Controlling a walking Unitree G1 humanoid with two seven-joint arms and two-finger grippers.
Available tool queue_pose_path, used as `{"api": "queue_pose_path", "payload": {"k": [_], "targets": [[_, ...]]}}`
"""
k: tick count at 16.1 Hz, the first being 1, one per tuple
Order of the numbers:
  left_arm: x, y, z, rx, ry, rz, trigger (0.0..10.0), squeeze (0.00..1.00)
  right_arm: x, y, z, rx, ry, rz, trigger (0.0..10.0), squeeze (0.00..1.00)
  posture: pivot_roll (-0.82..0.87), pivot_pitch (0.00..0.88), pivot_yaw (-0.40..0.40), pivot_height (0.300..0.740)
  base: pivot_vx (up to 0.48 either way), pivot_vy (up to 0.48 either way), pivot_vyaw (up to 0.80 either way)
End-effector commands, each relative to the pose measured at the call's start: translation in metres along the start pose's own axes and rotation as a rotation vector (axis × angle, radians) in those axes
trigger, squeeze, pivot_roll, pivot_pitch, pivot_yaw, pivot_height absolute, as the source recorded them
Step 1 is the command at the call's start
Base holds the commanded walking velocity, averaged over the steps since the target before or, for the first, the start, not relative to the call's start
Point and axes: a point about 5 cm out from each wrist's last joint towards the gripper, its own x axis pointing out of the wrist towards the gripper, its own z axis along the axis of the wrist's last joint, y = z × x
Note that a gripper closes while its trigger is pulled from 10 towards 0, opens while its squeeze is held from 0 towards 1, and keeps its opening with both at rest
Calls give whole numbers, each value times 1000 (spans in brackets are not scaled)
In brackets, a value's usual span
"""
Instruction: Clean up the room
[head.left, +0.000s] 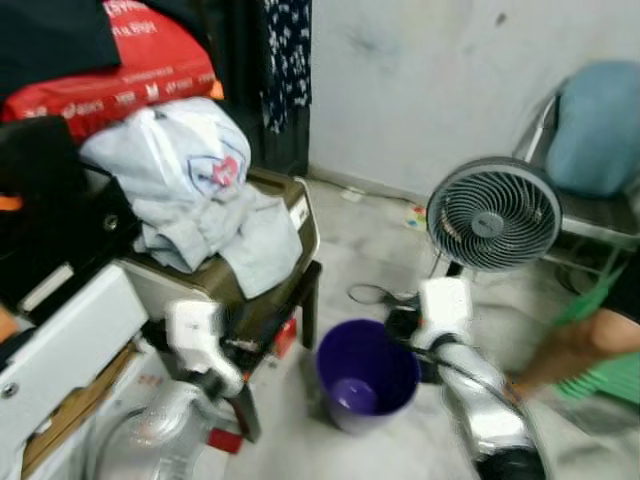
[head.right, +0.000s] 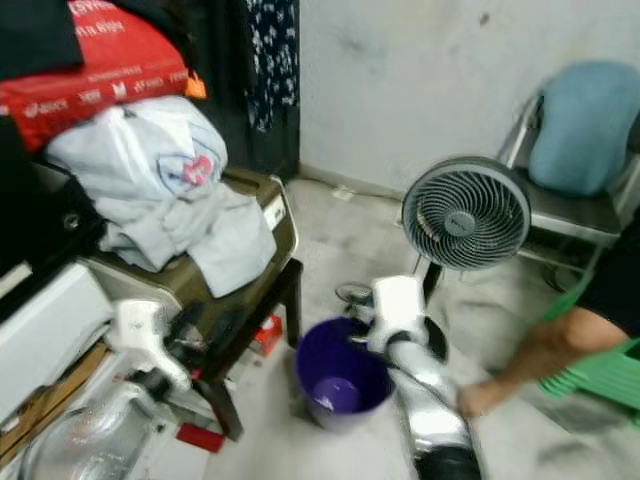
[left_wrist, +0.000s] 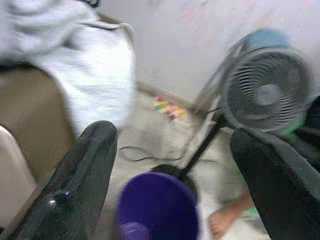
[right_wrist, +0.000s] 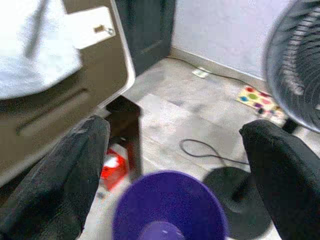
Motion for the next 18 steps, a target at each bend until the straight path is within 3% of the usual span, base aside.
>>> {"api": "queue_pose_path", "payload": {"k": [1, 6, 18], "targets": [[4, -6, 1, 9, -12, -6, 10000, 0, -2, -14, 1, -16, -5, -39, 10000, 0, -71, 0, 0, 740, 0, 0, 0], [6, -2, 1, 13, -8, 33, 10000, 0, -2, -14, 0, -20, 7, -30, 10000, 0, -74, 0, -1, 740, 0, 0, 0], [8, -6, 1, 18, -11, 29, 10000, 0, -2, -17, -3, -19, 18, -25, 10000, 0, -74, 0, -9, 740, 0, 0, -800]]}}
